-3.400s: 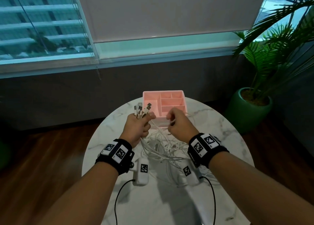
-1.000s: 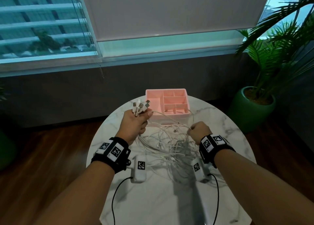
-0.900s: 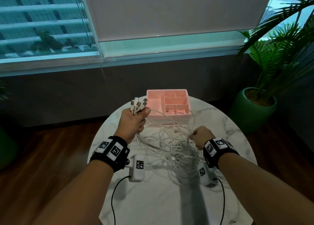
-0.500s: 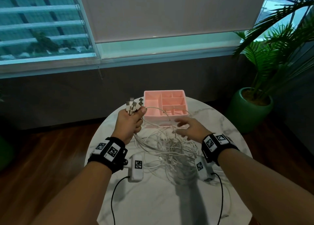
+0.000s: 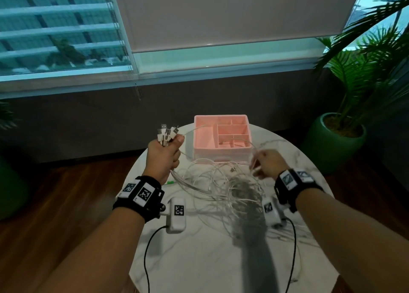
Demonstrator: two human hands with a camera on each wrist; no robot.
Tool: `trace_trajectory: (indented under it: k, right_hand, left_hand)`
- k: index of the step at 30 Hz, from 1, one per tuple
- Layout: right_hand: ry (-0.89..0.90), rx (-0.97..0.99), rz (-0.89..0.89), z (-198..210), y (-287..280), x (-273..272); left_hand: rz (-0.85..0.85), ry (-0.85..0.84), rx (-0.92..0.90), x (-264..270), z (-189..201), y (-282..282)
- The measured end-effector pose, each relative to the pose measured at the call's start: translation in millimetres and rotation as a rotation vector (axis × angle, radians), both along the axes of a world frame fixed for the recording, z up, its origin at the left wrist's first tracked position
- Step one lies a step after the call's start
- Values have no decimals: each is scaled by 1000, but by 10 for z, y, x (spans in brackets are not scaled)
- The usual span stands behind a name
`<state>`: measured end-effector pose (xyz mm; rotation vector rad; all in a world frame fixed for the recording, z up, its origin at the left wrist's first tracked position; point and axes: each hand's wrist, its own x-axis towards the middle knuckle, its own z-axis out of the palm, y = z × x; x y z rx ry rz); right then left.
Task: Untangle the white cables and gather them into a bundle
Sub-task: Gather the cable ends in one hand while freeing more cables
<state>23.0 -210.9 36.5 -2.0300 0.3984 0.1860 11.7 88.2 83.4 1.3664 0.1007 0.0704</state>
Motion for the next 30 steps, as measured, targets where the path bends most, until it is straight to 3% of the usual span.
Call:
trace_trajectory:
  k: [5,9,14,18,24,30]
  right_hand:
    - [-326,320,26,1157,141,189]
    - [-534,473,98,1747,236,194]
    - [-531,495,352,1887,452,111]
    - [-583,713,391,1967,650,30]
    - [-449,711,511,1992,943,-55]
    - [-515,864,543,2276,1045,-148]
  left_hand:
    - [10,84,119,-1,-107,-87]
    - [6,93,162,5,-106,-154]
    - [25,111,233,20,-115,-234]
    - [-12,59,209,-13,-64,-319]
    - [-94,2,145,-88,109,-468]
    - [-144,-39,219,-155,125,-575]
